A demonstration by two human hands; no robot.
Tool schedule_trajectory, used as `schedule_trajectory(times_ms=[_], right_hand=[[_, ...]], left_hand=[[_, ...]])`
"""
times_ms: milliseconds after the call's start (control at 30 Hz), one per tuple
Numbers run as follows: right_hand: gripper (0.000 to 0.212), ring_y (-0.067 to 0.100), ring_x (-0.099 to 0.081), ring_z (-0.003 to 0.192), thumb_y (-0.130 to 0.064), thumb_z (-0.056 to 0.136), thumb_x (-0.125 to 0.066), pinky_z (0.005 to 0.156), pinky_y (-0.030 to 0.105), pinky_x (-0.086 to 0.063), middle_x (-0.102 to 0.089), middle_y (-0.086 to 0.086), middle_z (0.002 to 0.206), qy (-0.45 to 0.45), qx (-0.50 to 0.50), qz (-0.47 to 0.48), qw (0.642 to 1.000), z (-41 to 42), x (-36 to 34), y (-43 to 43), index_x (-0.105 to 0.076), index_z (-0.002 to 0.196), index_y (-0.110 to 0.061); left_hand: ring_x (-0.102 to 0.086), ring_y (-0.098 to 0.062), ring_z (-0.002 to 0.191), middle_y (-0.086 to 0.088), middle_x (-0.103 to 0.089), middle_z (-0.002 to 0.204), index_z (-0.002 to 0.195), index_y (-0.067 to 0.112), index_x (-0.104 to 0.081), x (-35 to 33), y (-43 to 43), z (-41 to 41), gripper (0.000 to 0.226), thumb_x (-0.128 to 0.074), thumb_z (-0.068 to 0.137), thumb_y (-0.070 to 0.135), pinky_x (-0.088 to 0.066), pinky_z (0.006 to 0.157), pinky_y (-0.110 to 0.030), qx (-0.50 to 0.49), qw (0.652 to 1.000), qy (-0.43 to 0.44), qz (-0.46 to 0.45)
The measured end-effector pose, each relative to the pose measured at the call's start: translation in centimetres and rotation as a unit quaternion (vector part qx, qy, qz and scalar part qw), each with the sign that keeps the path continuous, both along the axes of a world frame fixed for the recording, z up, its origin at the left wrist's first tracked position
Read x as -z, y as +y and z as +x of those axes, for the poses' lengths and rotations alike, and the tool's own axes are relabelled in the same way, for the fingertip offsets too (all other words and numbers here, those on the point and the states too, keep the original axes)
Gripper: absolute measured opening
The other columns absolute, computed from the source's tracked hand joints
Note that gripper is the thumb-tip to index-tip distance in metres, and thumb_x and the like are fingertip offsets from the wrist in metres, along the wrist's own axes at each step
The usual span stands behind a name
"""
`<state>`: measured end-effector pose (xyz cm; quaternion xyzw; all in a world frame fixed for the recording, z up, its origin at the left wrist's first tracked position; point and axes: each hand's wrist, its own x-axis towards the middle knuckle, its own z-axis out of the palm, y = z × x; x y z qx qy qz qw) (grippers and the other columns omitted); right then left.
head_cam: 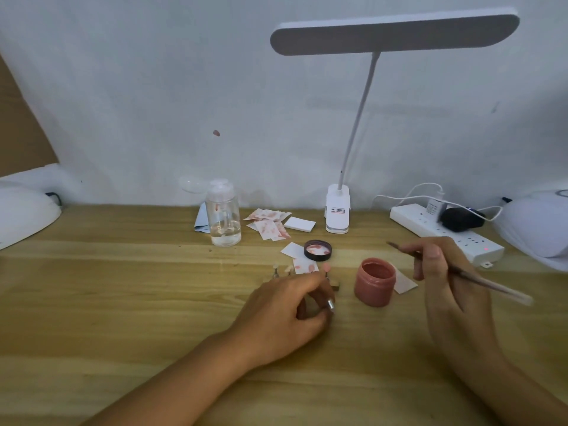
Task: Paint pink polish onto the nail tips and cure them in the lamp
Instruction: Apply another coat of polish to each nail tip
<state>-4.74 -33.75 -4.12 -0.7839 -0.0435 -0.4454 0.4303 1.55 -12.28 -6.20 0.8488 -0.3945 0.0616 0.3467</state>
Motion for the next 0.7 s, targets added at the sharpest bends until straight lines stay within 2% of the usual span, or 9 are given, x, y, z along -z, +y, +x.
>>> schedule_trajectory(times_ms=[67,167,300,433,533,700], right_hand=[[0.027,0.013,-0.052,0.068,-0.042,0.095,-0.034,0.057,0.025,-0.040,-0.056,-0.014,0.072,0.011,0.001,0.014,1.000,0.2,0.1,0.1,-0.056,0.087,-0.027],[0.025,0.010,-0.054,0.060,-0.037,0.098,-0.040,0.050,0.023,-0.039,-0.058,-0.011,0.067,0.033,0.004,0.023,0.999,0.5,0.5,0.1,-0.046,0.085,-0.017],[0.022,0.006,-0.054,0.059,-0.042,0.094,-0.038,0.050,0.032,-0.036,-0.054,-0.008,0.056,0.087,0.020,-0.030,0.996,0.9,0.6,0.2,-0.043,0.079,-0.026],[0.021,0.013,-0.058,0.061,-0.039,0.095,-0.041,0.057,0.044,-0.046,-0.060,-0.002,0.064,0.134,0.031,-0.074,0.988,1.3,0.5,0.2,-0.044,0.080,-0.025],[0.019,0.012,-0.058,0.061,-0.040,0.094,-0.042,0.057,0.043,-0.047,-0.061,-0.002,0.065,0.135,0.038,-0.081,0.987,1.2,0.6,0.1,-0.047,0.083,-0.024],[0.019,0.006,-0.058,0.062,-0.040,0.093,-0.043,0.056,0.039,-0.046,-0.061,-0.006,0.065,0.138,0.041,-0.080,0.986,1.0,0.5,0.2,-0.047,0.082,-0.025]], left_hand=[[-0.058,-0.004,0.069,0.027,-0.066,0.096,0.091,0.042,-0.058,0.0,0.0,0.2,0.010,-0.060,0.082,0.039,-0.051,0.065,-0.031,-0.001,1.000,0.012,-0.009],[-0.058,-0.003,0.071,0.025,-0.064,0.092,0.092,0.042,-0.059,0.2,0.0,0.2,0.013,-0.058,0.080,0.046,-0.049,0.065,-0.029,-0.016,1.000,0.006,-0.008],[-0.058,-0.004,0.071,0.022,-0.061,0.087,0.092,0.042,-0.060,0.3,-0.1,0.3,0.012,-0.060,0.080,0.044,-0.048,0.065,-0.028,-0.026,1.000,0.006,0.004],[-0.058,-0.003,0.068,0.029,-0.062,0.091,0.092,0.043,-0.060,0.2,-0.3,0.5,0.013,-0.059,0.079,0.043,-0.042,0.061,-0.022,-0.019,1.000,0.013,0.003],[-0.058,-0.003,0.065,0.027,-0.064,0.095,0.094,0.042,-0.063,0.2,-0.3,0.7,0.012,-0.065,0.083,0.039,-0.040,0.060,-0.020,-0.013,1.000,0.022,-0.003],[-0.057,-0.002,0.064,0.025,-0.062,0.088,0.093,0.043,-0.066,0.3,-0.2,0.8,0.012,-0.070,0.082,0.039,-0.042,0.061,-0.023,-0.016,0.999,0.036,-0.004]])
